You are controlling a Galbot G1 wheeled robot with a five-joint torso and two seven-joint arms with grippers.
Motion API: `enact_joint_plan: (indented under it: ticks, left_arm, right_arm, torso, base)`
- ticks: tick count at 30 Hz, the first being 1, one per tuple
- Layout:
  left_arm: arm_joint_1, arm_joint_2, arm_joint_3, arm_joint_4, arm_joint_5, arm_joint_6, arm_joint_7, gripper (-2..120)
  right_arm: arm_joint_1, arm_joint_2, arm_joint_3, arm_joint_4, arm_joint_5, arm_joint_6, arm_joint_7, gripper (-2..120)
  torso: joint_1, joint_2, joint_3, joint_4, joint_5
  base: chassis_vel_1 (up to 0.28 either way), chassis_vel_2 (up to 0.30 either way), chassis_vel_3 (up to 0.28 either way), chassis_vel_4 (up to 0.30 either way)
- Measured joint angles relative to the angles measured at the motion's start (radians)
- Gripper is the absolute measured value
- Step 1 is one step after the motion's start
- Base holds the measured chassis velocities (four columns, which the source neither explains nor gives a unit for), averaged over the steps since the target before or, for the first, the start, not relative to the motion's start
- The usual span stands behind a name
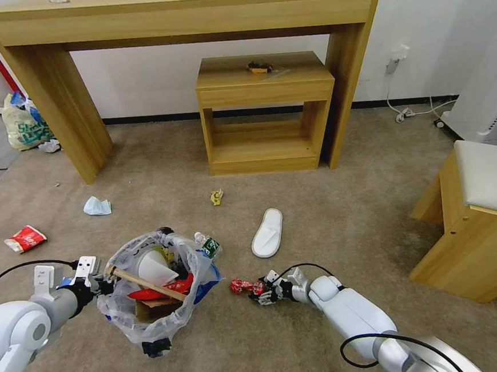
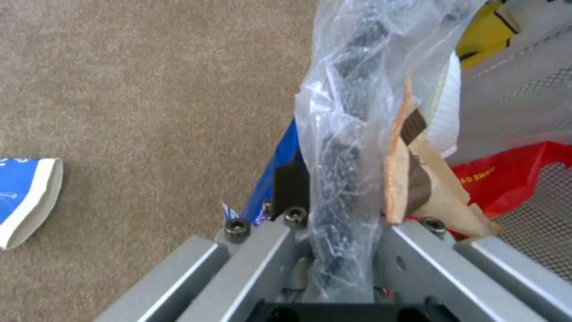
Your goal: Pick up the trash bin and place the garbage on the floor into it.
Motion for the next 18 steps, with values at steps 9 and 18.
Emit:
enact_joint_plan:
  ticks: [9, 18]
  left_arm:
    - [0.002, -0.001, -0.005, -0.007, 0.0, 0.0, -0.001, 0]
    - [0.003, -0.005, -0.005, -0.008, 0.004, 0.0, -0.002, 0]
  right_arm:
    - [-0.01, 0.004, 0.001, 0.006, -0.002, -0.001, 0.009, 25]
    - [-0.015, 0.008, 0.002, 0.008, -0.002, -0.002, 0.02, 3]
  torso:
    - [0.0, 0.0, 0.0, 0.0004, 0.0002]
    - [0.0, 0.0, 0.0, 0.0004, 0.0003]
  base:
    - [0.0, 0.0, 0.0, 0.0]
    - [0.0, 0.0, 0.0, 0.0]
